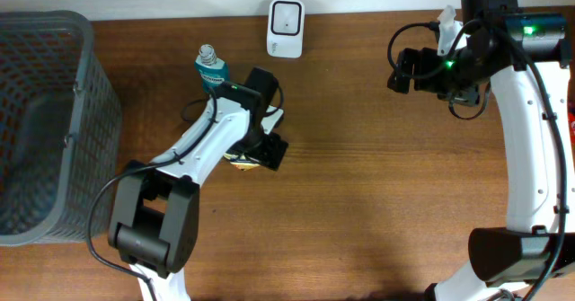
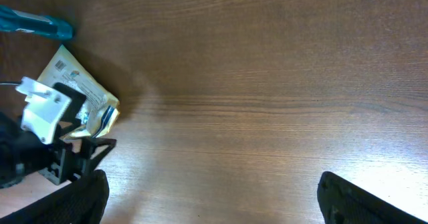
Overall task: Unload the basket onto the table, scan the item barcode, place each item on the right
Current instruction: 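Grasp the white-yellow package with the left gripper and lift to scanner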
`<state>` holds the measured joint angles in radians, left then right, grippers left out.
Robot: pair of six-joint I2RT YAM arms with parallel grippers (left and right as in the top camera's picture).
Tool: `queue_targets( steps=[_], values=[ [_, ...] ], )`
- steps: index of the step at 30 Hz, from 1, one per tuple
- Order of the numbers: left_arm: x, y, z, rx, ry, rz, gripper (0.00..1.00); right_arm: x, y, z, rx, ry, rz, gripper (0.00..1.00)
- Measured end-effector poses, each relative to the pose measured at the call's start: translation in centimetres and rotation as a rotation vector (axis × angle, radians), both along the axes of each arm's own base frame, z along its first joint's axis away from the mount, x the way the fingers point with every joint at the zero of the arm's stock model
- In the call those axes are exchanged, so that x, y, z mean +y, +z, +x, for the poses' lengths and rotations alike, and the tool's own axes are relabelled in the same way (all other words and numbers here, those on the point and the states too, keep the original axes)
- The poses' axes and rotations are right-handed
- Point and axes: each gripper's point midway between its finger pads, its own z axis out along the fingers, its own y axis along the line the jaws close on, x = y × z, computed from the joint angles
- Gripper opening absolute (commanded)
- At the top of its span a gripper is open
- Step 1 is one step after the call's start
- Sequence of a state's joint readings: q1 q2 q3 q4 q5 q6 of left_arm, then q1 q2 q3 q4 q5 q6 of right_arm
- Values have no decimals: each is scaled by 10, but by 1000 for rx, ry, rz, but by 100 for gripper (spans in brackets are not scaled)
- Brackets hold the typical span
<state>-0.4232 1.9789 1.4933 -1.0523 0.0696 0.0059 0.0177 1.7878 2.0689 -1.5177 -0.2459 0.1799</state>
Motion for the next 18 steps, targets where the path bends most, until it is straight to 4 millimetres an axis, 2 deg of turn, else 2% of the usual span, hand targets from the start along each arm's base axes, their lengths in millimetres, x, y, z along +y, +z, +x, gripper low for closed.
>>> queue_targets(
  steps=[2,4,5,6,9,11,13,14,18],
  values=[
    [-1,-6,-2,-10,-18,18,71,0,0,0,1,-1,0,99],
    [8,-18,-4,-24,-35,68,68,0,0,0,0,0,0,99],
    [9,-21,-2,-36,-34,75,58,0,0,0,0,0,0,99],
    [9,-24,0,-50,-33,77,52,0,0,0,0,0,0,99],
    [11,-26,5,-77,-32,88,46,0,0,0,0,0,0,99],
    [10,-26,7,-86,-30,85,37,0,0,0,0,0,0,99],
    [10,-28,9,-98,-27,83,6,0,0,0,0,0,0,99],
    [9,-29,9,-100,-21,81,0,0,0,0,0,0,0,99],
    [14,-30,3,-74,11,97,0,0,0,0,0,0,0,98]
  ],
)
